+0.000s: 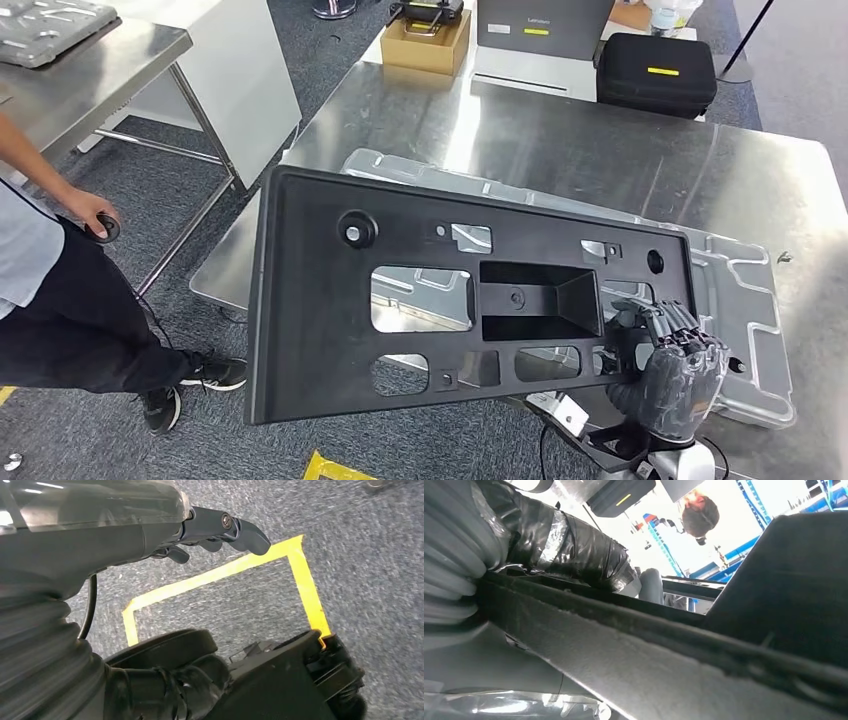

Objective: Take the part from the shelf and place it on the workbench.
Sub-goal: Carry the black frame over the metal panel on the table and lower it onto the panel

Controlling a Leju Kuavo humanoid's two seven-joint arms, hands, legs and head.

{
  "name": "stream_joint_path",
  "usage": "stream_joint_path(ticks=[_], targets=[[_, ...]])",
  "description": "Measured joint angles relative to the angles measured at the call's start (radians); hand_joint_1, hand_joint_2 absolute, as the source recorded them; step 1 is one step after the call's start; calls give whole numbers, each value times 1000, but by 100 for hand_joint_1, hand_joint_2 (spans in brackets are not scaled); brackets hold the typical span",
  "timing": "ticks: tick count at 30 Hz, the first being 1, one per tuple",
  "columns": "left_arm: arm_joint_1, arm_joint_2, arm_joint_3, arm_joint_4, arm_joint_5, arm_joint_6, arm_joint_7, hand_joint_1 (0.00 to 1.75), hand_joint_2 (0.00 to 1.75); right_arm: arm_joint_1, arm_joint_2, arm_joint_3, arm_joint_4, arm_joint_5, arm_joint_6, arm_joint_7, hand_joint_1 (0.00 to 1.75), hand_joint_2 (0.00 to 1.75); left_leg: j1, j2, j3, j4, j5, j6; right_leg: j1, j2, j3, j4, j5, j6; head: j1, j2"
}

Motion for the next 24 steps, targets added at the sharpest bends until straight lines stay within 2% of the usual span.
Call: stream_joint_path(ticks=[1, 3, 4, 5, 7, 9, 11, 13, 14, 15, 16, 18, 19, 20, 21, 23, 24], targets=[[0, 0, 0, 0, 0, -4, -5, 0, 175, -2, 0, 1, 1, 4, 0, 2, 166, 175, 0, 0, 11, -32, 31, 2, 1, 1, 4, 0, -2, 0, 0, 0], [0, 1, 0, 0, -2, -15, -15, 0, 175, -11, 0, 3, 3, 13, 0, 7, 83, 175, -2, 0, 67, -162, 106, 12, 4, 2, 11, 2, -9, 3, 0, 0], [-1, 1, 0, 0, -4, -21, -19, 0, 175, -18, -1, 5, 5, 18, 0, 12, 41, 175, -4, 0, 92, -218, 127, 17, 6, 3, 12, 4, -12, 6, 0, 0], [-2, 1, 0, 0, -6, -26, -22, 0, 175, -27, -1, 6, 7, 25, 0, 18, 0, 175, -7, 0, 106, -253, 135, 21, 7, 4, 11, 6, -14, 11, 0, 0], [-3, 2, 0, 0, -8, -34, -24, 0, 175, -46, -4, 10, 12, 45, 0, 36, 0, 175, -11, -1, 110, -271, 130, 27, 9, 4, 7, 6, -13, 20, 1, 0], [-3, 2, 0, 0, -9, -37, -22, 0, 87, -64, -9, 16, 17, 79, 0, 60, 0, 175, -7, -1, 112, -280, 134, 37, 8, 3, 5, 9, -19, 31, 1, 0], [-7, 2, 0, 0, -16, -39, -15, 0, 0, -94, -19, 24, 28, 135, 0, 92, 0, 175, -1, 0, 117, -289, 138, 46, 5, 2, -23, 69, -56, 41, 2, 0], [-15, 1, 0, 0, -33, -40, -3, 0, 0, -148, -40, 38, 59, 220, 1, 153, 0, 175, -2, 3, 118, -290, 138, 50, 1, 2, -88, 195, -110, 48, 3, 0], [-19, 1, 0, 0, -42, -40, 3, 0, 0, -180, -54, 48, 80, 259, 1, 193, 0, 175, -2, 4, 118, -290, 138, 50, -1, 2, -118, 246, -121, 51, 3, 0], [-22, 1, 0, 0, -50, -40, 9, 0, 0, -211, -70, 61, 102, 290, 2, 234, 0, 175, -2, 5, 119, -289, 137, 51, -1, 2, -133, 267, -114, 52, 3, 0], [-25, 0, 0, 0, -56, -40, 13, 0, 0, -241, -85, 74, 121, 308, 3, 267, 0, 175, -2, 4, 121, -289, 136, 51, -2, 2, -128, 249, -88, 52, 3, 0], [-29, -1, 0, 0, -62, -40, 17, 0, 0, -290, -110, 98, 151, 325, 5, 303, 0, 175, -2, 2, 127, -287, 132, 48, -4, 2, -77, 131, -14, 48, 3, 0], [-32, -2, 0, 0, -63, -40, 18, 0, 0, -309, -120, 107, 163, 330, 6, 314, 0, 175, -4, 0, 127, -286, 130, 45, -2, 2, -50, 71, 9, 44, 3, 0], [-33, -2, 0, 0, -65, -39, 18, 0, 0, -326, -127, 115, 173, 335, 7, 323, 7, 175, -6, -2, 126, -285, 130, 40, 0, 2, -34, 31, 20, 40, 2, 0], [-34, -2, 0, 0, -68, -39, 19, 0, 0, -341, -134, 123, 183, 340, 11, 335, 37, 175, -7, -2, 123, -285, 130, 35, 3, 3, -28, 14, 19, 36, 2, 0], [-35, -2, 0, 0, -76, -39, 24, 0, 0, -373, -148, 142, 204, 350, 26, 360, 121, 175, -9, -2, 119, -286, 131, 24, 4, 6, -29, 9, 19, 26, 1, 0], [-36, -2, 0, 0, -80, -39, 27, 0, 0, -390, -155, 150, 216, 352, 35, 371, 158, 175, -8, -2, 117, -280, 126, 20, 2, 6, -28, 6, 21, 21, 2, 0]])
